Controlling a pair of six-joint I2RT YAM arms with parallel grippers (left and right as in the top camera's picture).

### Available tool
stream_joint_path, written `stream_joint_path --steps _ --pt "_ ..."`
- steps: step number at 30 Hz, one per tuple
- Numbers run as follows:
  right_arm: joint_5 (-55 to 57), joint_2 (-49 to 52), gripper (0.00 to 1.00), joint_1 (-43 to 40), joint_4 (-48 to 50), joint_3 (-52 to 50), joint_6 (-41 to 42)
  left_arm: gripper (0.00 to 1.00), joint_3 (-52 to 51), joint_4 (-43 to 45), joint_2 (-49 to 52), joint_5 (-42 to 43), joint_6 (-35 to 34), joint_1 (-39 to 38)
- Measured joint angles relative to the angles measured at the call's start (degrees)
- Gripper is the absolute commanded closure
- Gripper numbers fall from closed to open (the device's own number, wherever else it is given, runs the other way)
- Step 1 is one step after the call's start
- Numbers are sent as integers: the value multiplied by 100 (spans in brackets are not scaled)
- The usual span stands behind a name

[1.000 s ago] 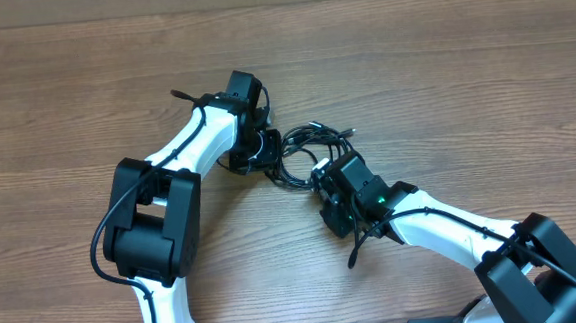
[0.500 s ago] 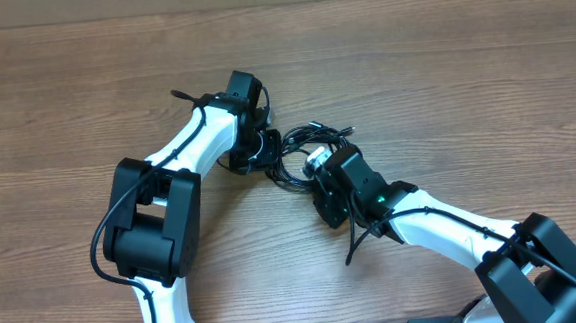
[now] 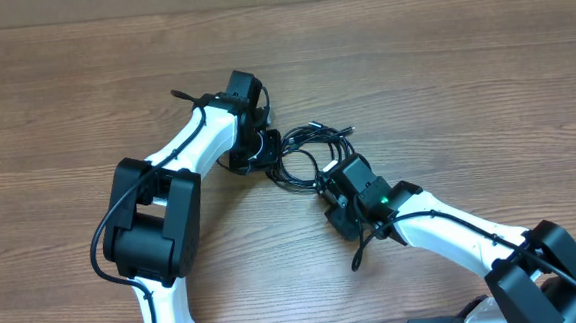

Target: Untangle cables

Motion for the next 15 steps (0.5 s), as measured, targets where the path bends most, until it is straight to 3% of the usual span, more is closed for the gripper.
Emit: stream_joint_path --steps 3,7,11,13,15 --pt "52 0 42 -2 275 -55 -133 96 2 0 0 0 0 0" --pt "-83 0 57 -2 151 -55 -219 96 2 0 0 0 0 0" --pt "-275 -52 59 0 -212 -55 -208 96 2 2 0 0 0 0" --pt "-337 -76 68 -2 -212 -81 -160 96 2 0 0 0 0 0" --pt "-382 -109 88 -2 96 -208 -144 96 0 0 0 2 0 0"
